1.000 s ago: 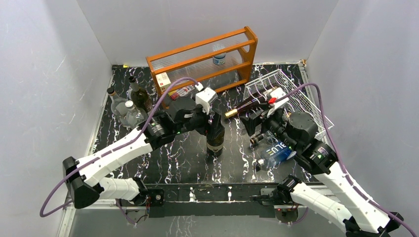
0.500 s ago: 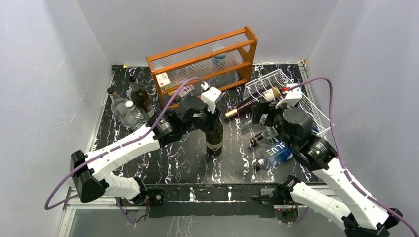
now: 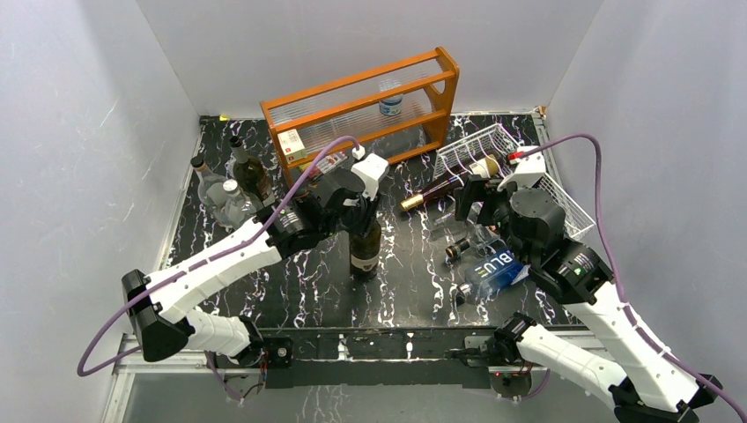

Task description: Take the wine bottle off the wine rack

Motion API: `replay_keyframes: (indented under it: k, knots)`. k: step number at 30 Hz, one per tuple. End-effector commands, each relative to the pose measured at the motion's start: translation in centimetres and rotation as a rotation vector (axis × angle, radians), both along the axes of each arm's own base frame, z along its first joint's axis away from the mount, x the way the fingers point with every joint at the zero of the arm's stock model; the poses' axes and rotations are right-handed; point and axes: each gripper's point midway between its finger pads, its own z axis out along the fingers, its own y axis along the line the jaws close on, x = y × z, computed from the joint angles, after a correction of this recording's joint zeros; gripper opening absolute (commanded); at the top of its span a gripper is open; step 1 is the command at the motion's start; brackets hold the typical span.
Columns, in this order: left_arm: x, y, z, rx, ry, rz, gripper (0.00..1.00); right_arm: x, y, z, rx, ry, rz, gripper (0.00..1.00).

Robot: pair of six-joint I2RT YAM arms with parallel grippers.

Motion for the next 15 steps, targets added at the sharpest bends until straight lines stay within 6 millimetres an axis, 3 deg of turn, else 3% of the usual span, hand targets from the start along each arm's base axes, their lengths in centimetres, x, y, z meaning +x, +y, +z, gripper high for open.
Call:
replay_keyframes:
  k: [1, 3, 9, 15]
  knots:
    - [1.9, 2.6, 4.6, -0.008, -0.124, 0.134, 0.00, -0.6, 1.1, 2.3, 0.004, -0.065, 0.105, 0.98]
    - [2.7, 4.0, 5.0, -0.001, -0.146, 0.178, 0.00, -0.7, 1.2, 2.4, 0.007, -0.068, 0.116, 0.98]
    - [7.6, 10.1, 4.7, -0.062, -0.109, 0.329, 0.00, -0.7, 0.1, 3.2, 0.014, -0.090, 0.065, 0.98]
    - [11.1, 14.6, 6.1, -0.008, -0.187, 0.482, 0.00, -1.0, -0.6, 3.1, 0.028, -0.093, 0.036, 0.98]
